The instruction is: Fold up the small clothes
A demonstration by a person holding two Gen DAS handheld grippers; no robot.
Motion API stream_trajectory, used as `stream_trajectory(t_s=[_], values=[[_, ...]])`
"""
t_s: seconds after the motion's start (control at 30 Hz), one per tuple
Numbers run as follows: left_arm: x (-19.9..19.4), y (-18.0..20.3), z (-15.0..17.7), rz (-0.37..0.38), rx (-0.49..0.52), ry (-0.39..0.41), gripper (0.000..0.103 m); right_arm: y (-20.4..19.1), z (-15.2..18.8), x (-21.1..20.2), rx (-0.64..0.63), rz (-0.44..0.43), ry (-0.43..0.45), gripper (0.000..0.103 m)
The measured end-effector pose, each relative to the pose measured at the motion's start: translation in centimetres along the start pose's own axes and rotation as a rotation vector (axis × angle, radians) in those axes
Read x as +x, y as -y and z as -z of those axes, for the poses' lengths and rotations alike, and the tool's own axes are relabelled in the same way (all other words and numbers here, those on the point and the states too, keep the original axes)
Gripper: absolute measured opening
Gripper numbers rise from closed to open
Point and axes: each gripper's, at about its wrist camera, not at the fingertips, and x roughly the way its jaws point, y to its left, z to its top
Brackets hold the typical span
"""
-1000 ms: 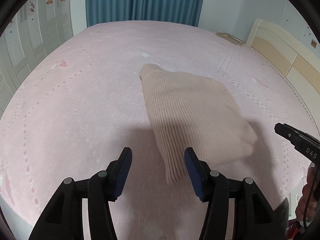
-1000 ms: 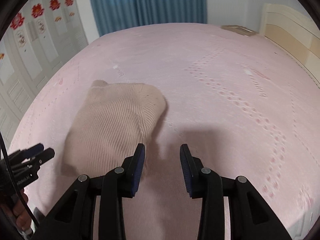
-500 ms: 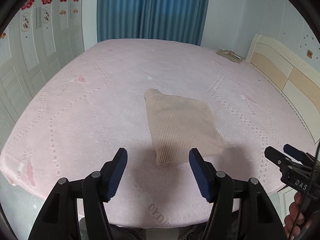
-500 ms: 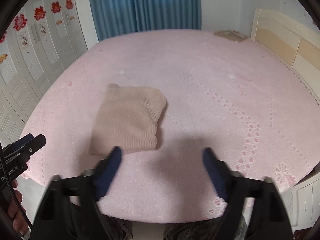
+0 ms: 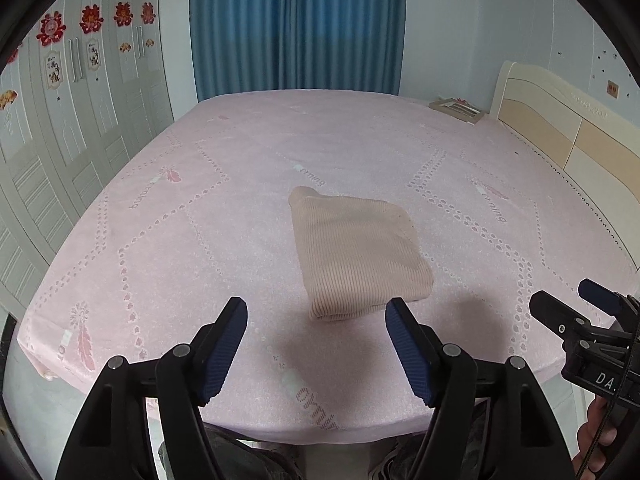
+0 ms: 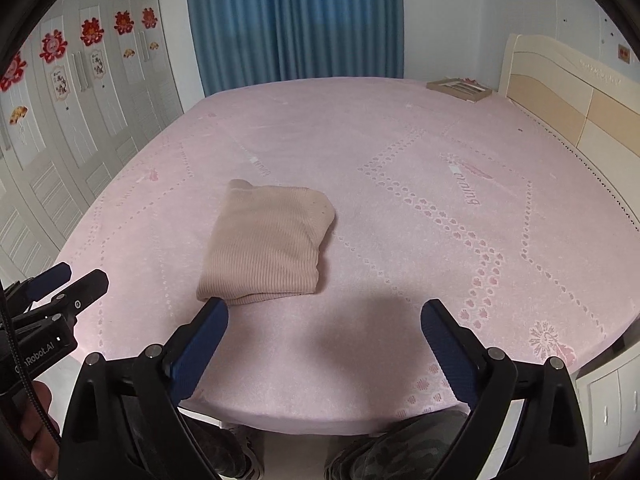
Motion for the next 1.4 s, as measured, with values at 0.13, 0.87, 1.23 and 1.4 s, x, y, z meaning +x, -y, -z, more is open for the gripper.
stream_trajectory(t_s=[0.13, 0.87, 1.23, 1.4], values=[[-0.16, 0.21, 0.19, 0.000, 0.001, -0.004, 0.070, 0.06, 0.17, -0.29, 0.000, -0.002, 0.007, 0.096], [-0.34, 0.16, 0.36, -0.009, -0.013, -0.007, 0.070, 0.51, 0.26, -0.73, 0.023, 0.004, 0.004, 0.096], [-0.33, 0.04, 0.43, -0.004, -0.016, -0.003, 0.070, 0.74, 0.09, -0.72, 0.037, -0.003, 0.004, 0.096], [-0.19, 0.20, 0.45, -0.007, -0.010, -0.006, 0.070, 0.72, 0.12, -0.76, 0.037, 0.000, 0.003, 0.096]])
